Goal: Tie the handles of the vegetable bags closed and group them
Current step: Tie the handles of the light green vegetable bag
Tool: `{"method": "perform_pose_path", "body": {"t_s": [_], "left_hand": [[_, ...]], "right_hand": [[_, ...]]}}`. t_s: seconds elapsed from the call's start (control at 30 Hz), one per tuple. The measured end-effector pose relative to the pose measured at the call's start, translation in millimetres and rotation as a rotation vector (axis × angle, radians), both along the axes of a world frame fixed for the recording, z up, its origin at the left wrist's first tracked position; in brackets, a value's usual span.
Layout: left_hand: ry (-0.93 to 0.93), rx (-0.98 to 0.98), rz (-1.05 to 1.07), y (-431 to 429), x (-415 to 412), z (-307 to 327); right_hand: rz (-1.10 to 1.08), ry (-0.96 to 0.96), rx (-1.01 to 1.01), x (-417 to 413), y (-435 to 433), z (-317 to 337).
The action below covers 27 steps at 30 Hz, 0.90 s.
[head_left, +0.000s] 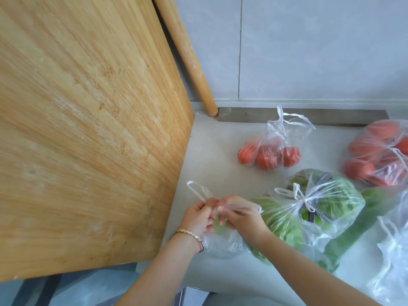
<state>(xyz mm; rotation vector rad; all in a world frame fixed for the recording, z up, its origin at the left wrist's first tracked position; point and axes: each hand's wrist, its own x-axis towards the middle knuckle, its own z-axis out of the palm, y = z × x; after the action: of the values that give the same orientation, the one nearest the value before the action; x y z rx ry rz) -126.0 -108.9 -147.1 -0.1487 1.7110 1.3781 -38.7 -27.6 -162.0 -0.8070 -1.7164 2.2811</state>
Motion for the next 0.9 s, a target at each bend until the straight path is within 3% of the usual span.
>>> {"method": "perform_pose_path", "body": {"t_s": [0.13, 0.2, 0.3, 0.4, 0.5, 0.67, 0.77, 0.9], "left_hand": [[0.145, 0.058, -0.051, -3.3, 8.2, 2.6], [0.477, 0.014, -0.146, -9.1, 11.9, 1.0], [0.955, 0.058, -0.314, -17.3, 9.2, -2.9], [1.179, 0.122, -0.396, -16.9, 0.1, -3.5], [1.067, 0.083, -0.222, -13.8, -9.0, 0.1], [0.65, -0.025, -0.241, -10.1, -15.7, 4.5], [0.521, -0.066, -0.274, -6.6, -10.6, 3.9], [0.441, -0.146, -0.18, -1.3, -4.6, 1.8]], "right_hand": [[-0.213, -0.104, -0.14, -5.9, 4.1, 5.1], [-0.245, -0.245, -0.196, -12.7, 4.6, 8.3], [-0.086, -0.467, -0.103, -21.8, 7.9, 14.5], [-0.007, -0.435, 0.011, -25.8, 9.0, 16.3], [0.121, -0.276, 0.099, -20.0, 5.7, 21.7], [0.271, -0.119, -0.092, -3.1, 7.7, 16.1], [0.22, -0.137, -0.166, 1.6, 4.8, 6.5], [-0.035, -0.252, 0.078, -1.4, -5.6, 5.3]]}}
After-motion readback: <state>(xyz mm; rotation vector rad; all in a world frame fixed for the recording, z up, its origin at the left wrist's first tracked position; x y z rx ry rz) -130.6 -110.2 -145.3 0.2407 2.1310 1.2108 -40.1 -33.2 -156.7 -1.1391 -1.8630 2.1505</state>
